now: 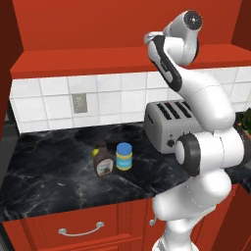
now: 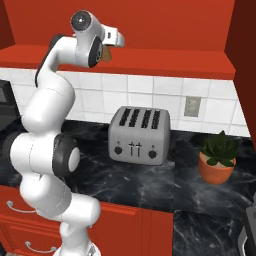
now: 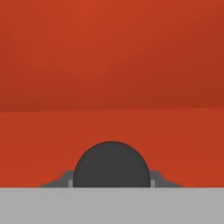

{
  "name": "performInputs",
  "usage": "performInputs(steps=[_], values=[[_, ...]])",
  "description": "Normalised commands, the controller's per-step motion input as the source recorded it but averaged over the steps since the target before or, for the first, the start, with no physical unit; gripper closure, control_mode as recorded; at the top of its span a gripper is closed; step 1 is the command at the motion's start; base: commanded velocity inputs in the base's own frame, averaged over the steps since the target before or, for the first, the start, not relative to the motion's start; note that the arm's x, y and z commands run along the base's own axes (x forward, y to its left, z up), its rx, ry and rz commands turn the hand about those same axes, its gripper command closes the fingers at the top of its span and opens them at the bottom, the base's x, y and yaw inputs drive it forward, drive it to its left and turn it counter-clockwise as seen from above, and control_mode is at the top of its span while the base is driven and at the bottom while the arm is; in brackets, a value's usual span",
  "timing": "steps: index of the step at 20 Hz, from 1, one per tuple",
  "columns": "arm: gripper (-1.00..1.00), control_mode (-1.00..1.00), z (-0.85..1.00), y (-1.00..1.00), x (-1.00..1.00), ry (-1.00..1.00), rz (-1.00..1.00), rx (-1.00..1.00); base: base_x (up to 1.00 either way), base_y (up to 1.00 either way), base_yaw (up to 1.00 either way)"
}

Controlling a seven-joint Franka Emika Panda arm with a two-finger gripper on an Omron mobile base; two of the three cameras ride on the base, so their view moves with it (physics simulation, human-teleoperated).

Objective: There are various items on the counter. Only move the condiments/shakers into the cabinet.

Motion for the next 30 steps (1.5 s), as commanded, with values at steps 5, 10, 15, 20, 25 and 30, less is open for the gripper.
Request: performInputs(steps=[5,10,15,20,25,30], values=[[-1.0,-1.0,-0.05,0.0,0.36,0.0,-0.01,-0.03,0.0,0.0,0.0],[-1.0,-1.0,-0.04,0.0,0.22,0.0,0.0,-0.03,0.0,0.0,0.0],[-1.0,-1.0,-0.01,0.0,0.07,0.0,0.0,-0.01,0.0,0.0,0.0],[-1.0,-1.0,-0.12,0.02,-0.89,-0.17,-0.03,0.0,0.0,0.0,0.0],[-1.0,-1.0,-0.55,0.02,-1.0,-0.17,0.0,-0.05,0.0,0.0,0.0],[-1.0,-1.0,-0.84,0.26,-1.0,-0.01,0.02,-0.04,0.0,0.0,0.0]])
